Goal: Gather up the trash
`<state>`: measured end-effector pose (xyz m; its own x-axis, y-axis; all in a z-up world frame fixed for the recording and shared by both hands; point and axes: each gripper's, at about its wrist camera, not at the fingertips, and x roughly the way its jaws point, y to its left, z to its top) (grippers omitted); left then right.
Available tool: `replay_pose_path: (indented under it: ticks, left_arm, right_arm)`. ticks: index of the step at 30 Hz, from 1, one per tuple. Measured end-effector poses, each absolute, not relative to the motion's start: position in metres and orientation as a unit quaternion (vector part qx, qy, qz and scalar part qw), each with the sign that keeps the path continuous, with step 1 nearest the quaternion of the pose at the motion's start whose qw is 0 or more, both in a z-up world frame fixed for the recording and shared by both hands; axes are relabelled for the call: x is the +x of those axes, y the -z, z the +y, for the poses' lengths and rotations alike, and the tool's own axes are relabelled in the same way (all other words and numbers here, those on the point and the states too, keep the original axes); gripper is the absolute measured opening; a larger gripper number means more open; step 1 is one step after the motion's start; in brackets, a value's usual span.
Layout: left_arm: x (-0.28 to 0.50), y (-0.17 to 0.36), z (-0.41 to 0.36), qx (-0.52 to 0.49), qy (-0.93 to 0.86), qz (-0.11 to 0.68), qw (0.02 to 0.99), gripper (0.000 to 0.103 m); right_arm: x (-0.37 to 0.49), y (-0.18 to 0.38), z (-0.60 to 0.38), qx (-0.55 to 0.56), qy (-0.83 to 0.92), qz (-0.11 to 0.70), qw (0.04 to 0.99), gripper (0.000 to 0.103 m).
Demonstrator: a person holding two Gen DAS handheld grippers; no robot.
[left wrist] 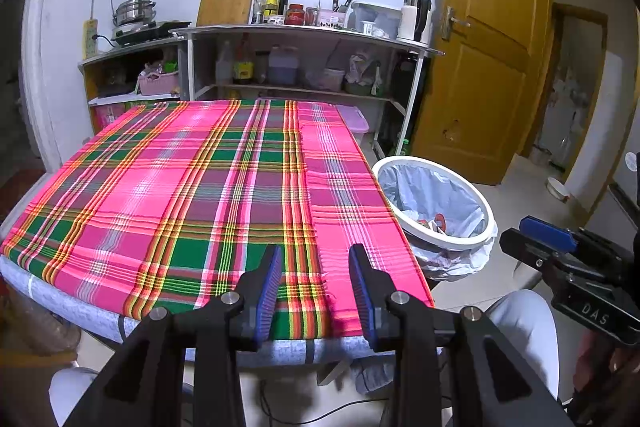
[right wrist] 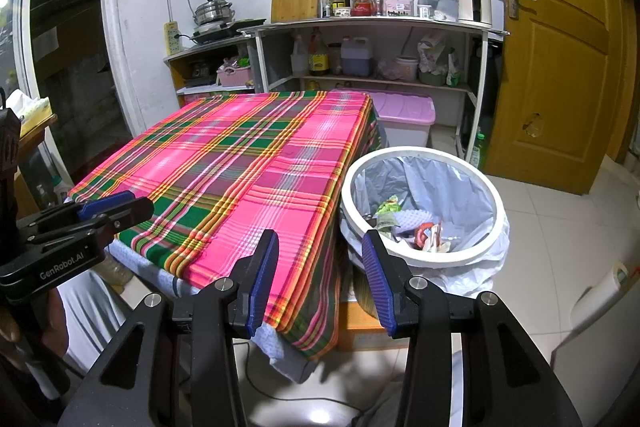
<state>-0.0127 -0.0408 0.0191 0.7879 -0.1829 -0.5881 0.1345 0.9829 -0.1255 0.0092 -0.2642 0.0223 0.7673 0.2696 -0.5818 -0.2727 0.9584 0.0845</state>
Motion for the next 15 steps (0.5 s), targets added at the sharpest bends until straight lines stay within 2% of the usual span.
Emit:
replay_pose_path:
  ticks: [15]
  left_arm:
    - [-0.0124,-0.0159,-0.0437,-0.038,0.085,0.317,0.944,0.034]
  right_arm:
    - [0.0095,-0.0224,-0.2644,-0.003,-0.144,0.31,0.94,0.045]
